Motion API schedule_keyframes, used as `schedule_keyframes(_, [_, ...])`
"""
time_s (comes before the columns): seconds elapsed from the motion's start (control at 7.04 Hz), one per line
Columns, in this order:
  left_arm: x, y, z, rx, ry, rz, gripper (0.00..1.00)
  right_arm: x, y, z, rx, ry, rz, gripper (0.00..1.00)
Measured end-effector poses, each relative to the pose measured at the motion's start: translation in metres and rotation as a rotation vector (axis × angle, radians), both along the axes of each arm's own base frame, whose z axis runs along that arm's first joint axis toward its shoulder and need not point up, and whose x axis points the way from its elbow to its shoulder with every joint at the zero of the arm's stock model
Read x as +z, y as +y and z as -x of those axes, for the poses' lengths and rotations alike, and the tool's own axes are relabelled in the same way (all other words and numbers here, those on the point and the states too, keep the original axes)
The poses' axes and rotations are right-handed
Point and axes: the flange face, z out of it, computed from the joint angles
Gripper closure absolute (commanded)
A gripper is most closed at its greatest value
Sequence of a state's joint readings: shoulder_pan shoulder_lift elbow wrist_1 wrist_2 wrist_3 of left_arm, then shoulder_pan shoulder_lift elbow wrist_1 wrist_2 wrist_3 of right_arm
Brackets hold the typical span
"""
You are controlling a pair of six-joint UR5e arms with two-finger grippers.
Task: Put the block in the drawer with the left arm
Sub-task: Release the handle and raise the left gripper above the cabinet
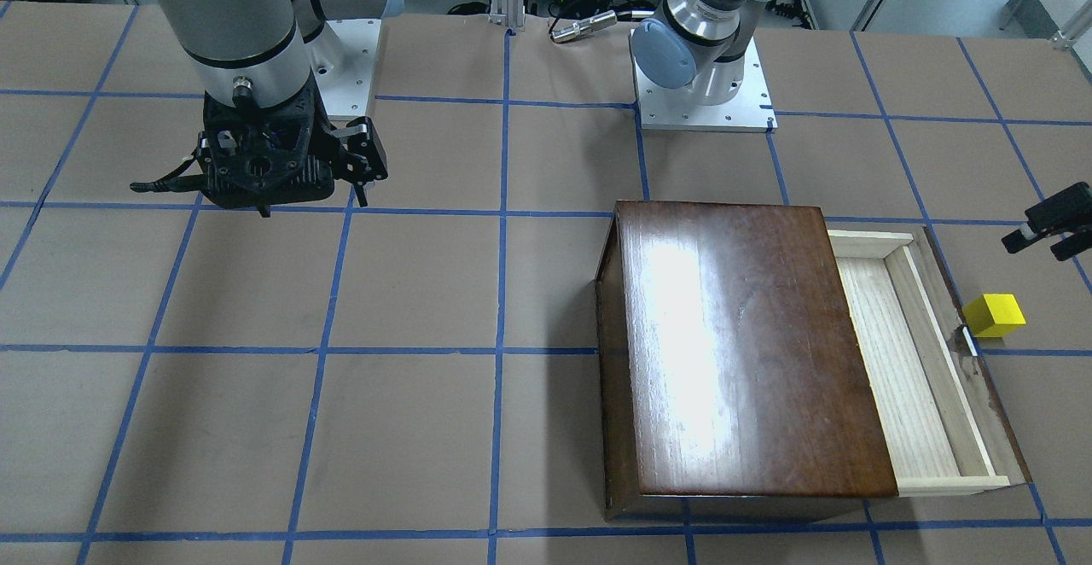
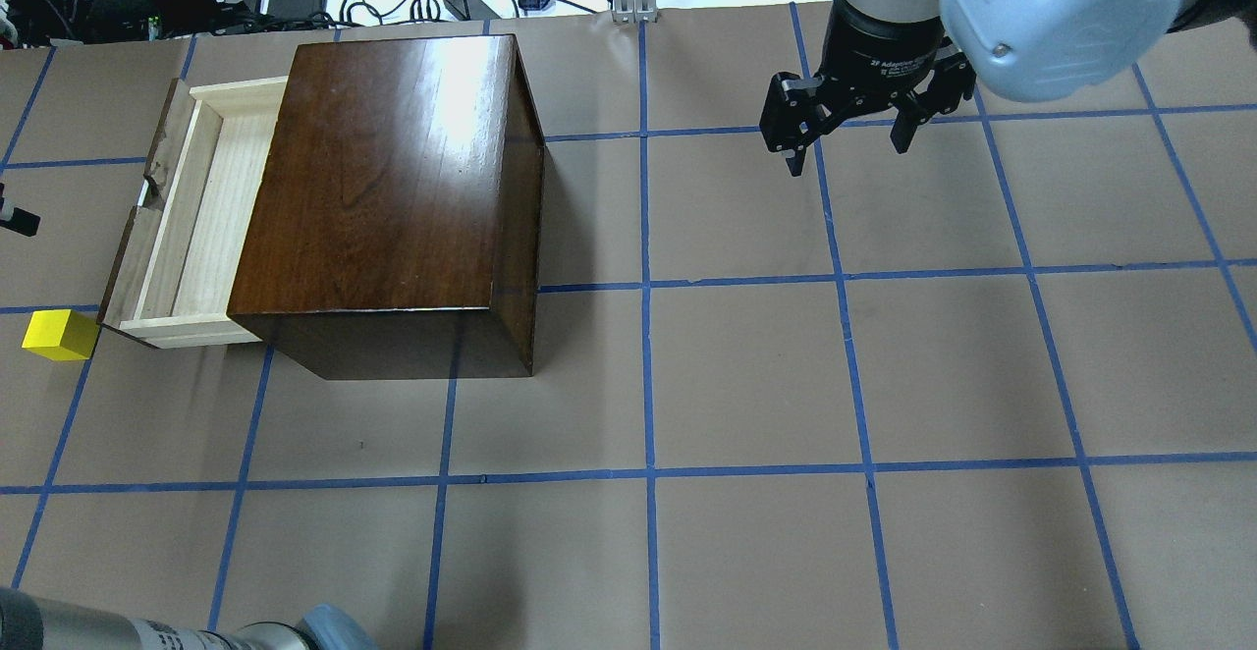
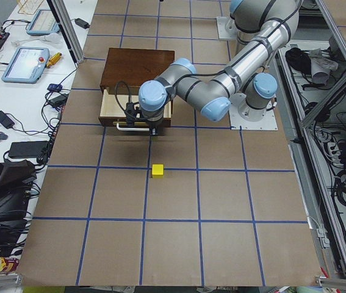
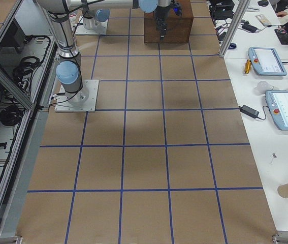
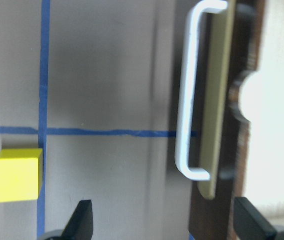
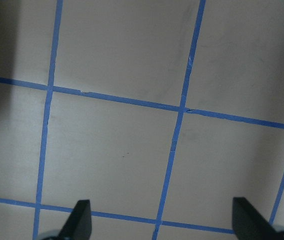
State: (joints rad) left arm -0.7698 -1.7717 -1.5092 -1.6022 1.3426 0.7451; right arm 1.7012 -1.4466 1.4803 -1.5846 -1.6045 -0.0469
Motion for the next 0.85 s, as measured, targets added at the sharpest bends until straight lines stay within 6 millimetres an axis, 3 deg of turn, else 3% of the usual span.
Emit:
schedule_keyframes(0.28, [0.044, 0.029, 0.034, -0.008, -0.036, -0.011, 0.00, 0.000, 0.000, 0.000, -0.001, 0.000, 0.000, 0.00])
schedule_keyframes(0.43, [0.053, 0.032, 0.056, -0.021, -0.059, -0.024, 0.00, 0.000, 0.000, 0.000, -0.001, 0.000, 0.000, 0.00])
schedule_keyframes(0.85, [0.072, 0.001, 0.180, -0.009, -0.140, -0.078, 0.00, 0.000, 0.000, 0.000, 0.000, 0.000, 0.000, 0.00])
